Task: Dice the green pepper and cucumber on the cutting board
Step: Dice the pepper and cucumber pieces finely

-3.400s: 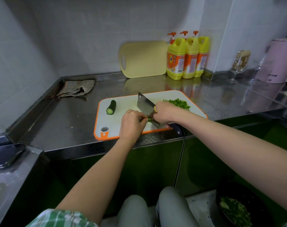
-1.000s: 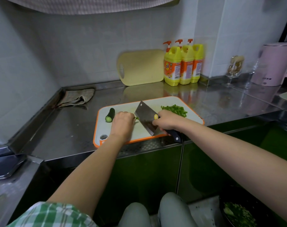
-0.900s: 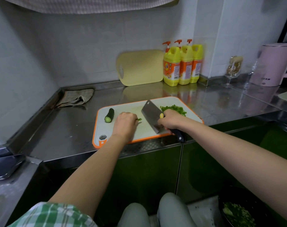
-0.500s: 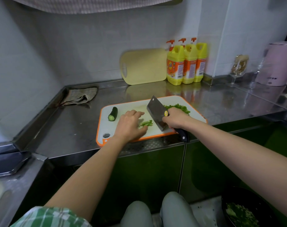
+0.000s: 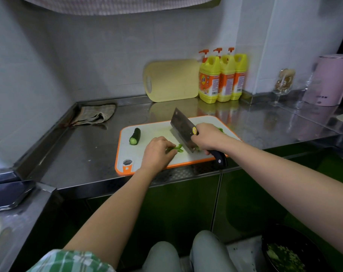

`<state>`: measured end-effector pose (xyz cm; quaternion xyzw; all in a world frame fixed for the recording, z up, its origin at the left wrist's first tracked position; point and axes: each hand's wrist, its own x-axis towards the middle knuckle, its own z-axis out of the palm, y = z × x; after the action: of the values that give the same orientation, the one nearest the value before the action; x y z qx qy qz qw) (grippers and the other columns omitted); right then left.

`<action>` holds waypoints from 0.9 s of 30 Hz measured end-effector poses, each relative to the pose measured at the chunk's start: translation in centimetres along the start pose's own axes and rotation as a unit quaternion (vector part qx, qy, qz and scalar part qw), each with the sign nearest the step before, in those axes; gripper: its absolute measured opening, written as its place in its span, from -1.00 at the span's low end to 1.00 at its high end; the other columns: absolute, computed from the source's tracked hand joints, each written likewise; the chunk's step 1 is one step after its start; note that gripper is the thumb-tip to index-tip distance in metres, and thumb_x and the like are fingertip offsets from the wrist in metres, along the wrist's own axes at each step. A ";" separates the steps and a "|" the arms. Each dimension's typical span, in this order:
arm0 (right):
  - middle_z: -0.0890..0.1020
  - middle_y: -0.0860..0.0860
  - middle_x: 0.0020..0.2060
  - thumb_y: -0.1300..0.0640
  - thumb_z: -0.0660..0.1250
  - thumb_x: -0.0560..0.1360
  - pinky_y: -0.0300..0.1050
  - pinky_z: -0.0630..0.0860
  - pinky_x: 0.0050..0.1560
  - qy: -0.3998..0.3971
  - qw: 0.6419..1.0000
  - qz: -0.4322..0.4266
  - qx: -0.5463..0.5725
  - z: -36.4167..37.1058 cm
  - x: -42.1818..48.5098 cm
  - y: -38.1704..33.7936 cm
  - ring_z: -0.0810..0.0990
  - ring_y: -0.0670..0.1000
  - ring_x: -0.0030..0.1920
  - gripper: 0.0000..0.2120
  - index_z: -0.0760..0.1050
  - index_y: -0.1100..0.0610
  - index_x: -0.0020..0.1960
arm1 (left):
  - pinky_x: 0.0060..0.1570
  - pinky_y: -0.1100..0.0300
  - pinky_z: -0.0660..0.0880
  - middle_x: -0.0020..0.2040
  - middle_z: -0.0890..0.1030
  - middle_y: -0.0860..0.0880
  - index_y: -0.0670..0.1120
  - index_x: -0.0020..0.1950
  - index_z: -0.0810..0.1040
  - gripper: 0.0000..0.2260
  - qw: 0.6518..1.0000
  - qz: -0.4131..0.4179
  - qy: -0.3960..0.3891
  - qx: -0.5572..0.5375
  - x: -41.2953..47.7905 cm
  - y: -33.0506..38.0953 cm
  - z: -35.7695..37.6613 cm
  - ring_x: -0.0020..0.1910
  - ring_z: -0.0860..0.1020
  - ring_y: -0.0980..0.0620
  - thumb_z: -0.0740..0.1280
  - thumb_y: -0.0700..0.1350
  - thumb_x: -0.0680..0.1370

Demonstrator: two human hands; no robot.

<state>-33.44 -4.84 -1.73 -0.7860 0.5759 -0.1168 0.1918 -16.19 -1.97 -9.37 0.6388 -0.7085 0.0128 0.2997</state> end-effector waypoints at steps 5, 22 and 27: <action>0.64 0.26 -0.19 0.29 0.13 0.53 -0.24 0.40 -0.54 -0.050 0.996 0.006 -0.071 -0.8 -0.6 -1.2 0.55 0.11 -0.48 -0.82 0.48 0.31 0.01 | -0.14 0.20 0.30 -0.06 0.61 -0.06 -0.05 0.10 0.69 -0.79 1.000 0.012 0.008 -0.004 -0.1 0.0 0.1 -0.01 0.49 -0.05 0.40 0.00 0.53; 0.53 0.10 -0.28 0.15 0.15 0.58 -0.18 0.39 -0.52 0.045 0.997 -0.038 -0.039 1.2 1.0 -0.7 0.53 0.07 -0.55 -0.88 0.35 0.15 -0.13 | -0.06 0.20 0.30 0.00 0.58 -0.05 -0.02 0.16 0.66 -0.77 1.000 0.012 0.002 0.006 -0.2 -0.1 0.2 0.04 0.46 -0.03 0.35 0.01 0.57; 0.61 0.19 -0.22 0.22 0.16 0.54 -0.18 0.43 -0.53 -0.031 0.995 -0.030 -0.090 -0.1 0.1 -1.6 0.54 0.08 -0.55 -0.88 0.44 0.23 -0.07 | -0.09 0.21 0.30 -0.03 0.56 -0.06 -0.01 0.16 0.66 -0.77 1.000 0.009 0.006 0.005 -0.1 -0.1 0.3 0.02 0.45 -0.02 0.35 0.01 0.56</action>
<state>-32.05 -4.53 -0.94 -0.8200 0.5544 -0.0456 0.1349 -16.23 -1.97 -9.66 0.6336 -0.7126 0.0232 0.3003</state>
